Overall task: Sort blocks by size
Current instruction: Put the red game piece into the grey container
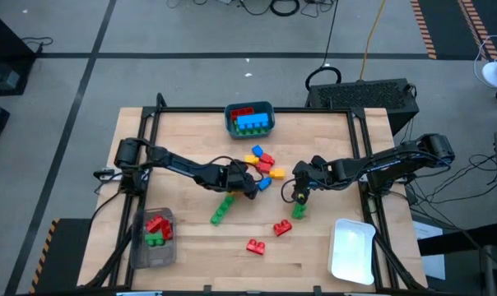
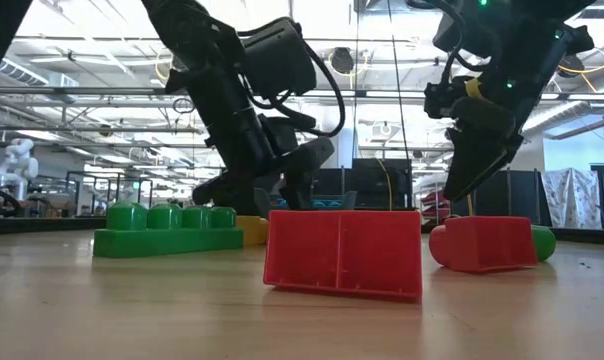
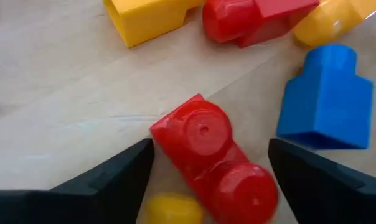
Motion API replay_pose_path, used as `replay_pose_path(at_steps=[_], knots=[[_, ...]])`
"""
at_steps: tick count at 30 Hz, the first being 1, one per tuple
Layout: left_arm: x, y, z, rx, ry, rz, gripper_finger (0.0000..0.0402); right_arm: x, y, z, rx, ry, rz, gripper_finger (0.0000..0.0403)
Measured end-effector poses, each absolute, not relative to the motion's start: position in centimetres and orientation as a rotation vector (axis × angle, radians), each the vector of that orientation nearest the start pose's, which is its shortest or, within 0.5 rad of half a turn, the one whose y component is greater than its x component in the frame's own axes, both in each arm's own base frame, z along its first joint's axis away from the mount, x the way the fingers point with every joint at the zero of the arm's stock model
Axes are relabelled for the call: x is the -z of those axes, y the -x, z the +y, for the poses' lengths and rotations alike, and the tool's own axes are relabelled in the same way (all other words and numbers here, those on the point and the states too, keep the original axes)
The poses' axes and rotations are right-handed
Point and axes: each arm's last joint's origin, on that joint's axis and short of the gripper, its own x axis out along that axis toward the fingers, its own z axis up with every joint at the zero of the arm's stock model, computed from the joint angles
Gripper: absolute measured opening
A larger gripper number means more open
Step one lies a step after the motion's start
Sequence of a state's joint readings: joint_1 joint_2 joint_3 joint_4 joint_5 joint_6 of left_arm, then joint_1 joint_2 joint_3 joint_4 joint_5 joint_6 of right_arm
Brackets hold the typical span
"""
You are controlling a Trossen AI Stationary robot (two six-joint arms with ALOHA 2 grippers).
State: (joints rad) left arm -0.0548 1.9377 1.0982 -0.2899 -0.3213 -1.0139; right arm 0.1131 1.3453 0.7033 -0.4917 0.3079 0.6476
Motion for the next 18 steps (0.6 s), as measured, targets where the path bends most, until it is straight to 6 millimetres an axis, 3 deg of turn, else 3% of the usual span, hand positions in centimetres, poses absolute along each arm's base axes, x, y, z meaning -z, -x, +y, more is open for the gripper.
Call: replay_pose_path(at_steps=[9, 18], knots=[[-12.2, -36.1, -0.3, -0.772, 0.580, 0.934, 0.0143, -17.6, -23.3, 1.8, 0.523, -0.347, 0.998, 0.0238], [-12.9, -35.9, 0.4, -0.733, 0.479, 0.981, 0.0142, -17.6, -23.3, 1.8, 0.524, -0.346, 0.998, 0.0238]])
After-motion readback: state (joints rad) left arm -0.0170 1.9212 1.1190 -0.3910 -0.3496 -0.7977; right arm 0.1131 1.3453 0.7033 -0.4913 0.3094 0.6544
